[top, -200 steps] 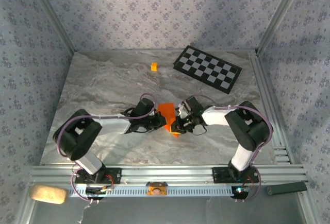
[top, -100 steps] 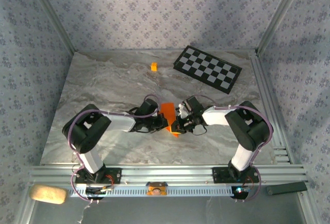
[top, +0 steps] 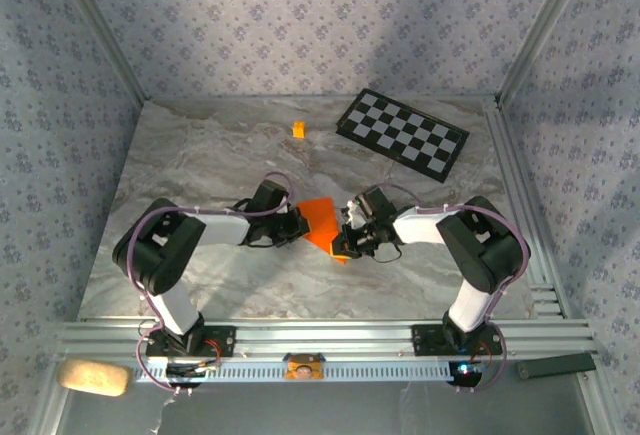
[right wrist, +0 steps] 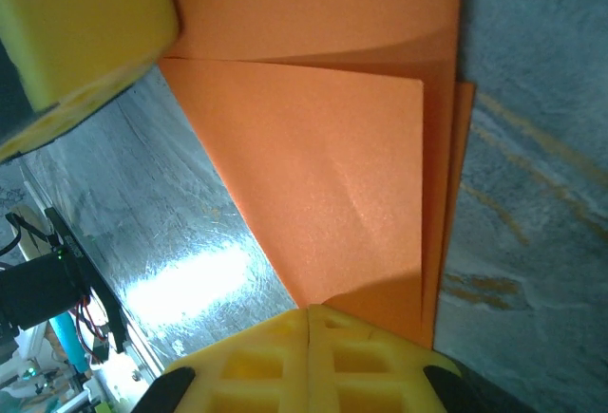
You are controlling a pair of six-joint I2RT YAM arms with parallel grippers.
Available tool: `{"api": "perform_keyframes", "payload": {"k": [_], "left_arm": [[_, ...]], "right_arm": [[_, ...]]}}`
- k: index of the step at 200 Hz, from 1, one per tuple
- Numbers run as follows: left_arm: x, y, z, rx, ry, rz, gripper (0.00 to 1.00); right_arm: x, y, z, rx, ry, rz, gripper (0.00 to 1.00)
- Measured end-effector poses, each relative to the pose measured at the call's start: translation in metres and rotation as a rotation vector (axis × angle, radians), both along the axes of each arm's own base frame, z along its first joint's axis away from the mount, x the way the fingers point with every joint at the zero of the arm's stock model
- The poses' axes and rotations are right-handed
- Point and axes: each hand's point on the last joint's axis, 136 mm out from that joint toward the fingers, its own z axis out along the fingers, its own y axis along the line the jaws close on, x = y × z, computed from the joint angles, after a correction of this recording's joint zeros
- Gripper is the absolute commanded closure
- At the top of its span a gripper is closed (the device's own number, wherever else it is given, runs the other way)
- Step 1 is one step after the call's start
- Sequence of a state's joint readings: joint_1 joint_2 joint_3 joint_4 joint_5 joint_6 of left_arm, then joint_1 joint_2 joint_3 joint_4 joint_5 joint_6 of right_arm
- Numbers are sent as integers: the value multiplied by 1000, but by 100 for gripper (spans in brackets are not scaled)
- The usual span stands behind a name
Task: Fold a paper plane with a square sheet of paper (pick it up from the middle)
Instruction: Third fold the triangle at the center of the table.
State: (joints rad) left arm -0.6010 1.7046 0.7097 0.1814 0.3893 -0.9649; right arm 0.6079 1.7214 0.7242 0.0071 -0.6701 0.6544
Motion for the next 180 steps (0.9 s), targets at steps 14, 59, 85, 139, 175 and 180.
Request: {"api": "perform_keyframes", "payload": {"k": [14, 59, 85, 139, 175, 180], "left_arm": [[3, 5, 0, 15, -11, 12, 93], [9, 16, 14, 32, -56, 44, 88], [12, 13, 41, 0, -125, 40, 86], [-5, -10, 45, -36, -134, -47, 89], [-13, -12, 9, 17, -63, -63, 92], [-13, -11, 5, 24, -54, -63, 93]], "right_arm": [[0, 0, 0, 0, 0, 0, 100], [0, 0, 0, 0, 1, 0, 100], [0, 0, 0, 0, 1, -1, 100], [0, 0, 0, 0, 1, -1, 100], [0, 0, 0, 0, 1, -1, 100], [0, 0, 0, 1, 1, -1, 100]]}}
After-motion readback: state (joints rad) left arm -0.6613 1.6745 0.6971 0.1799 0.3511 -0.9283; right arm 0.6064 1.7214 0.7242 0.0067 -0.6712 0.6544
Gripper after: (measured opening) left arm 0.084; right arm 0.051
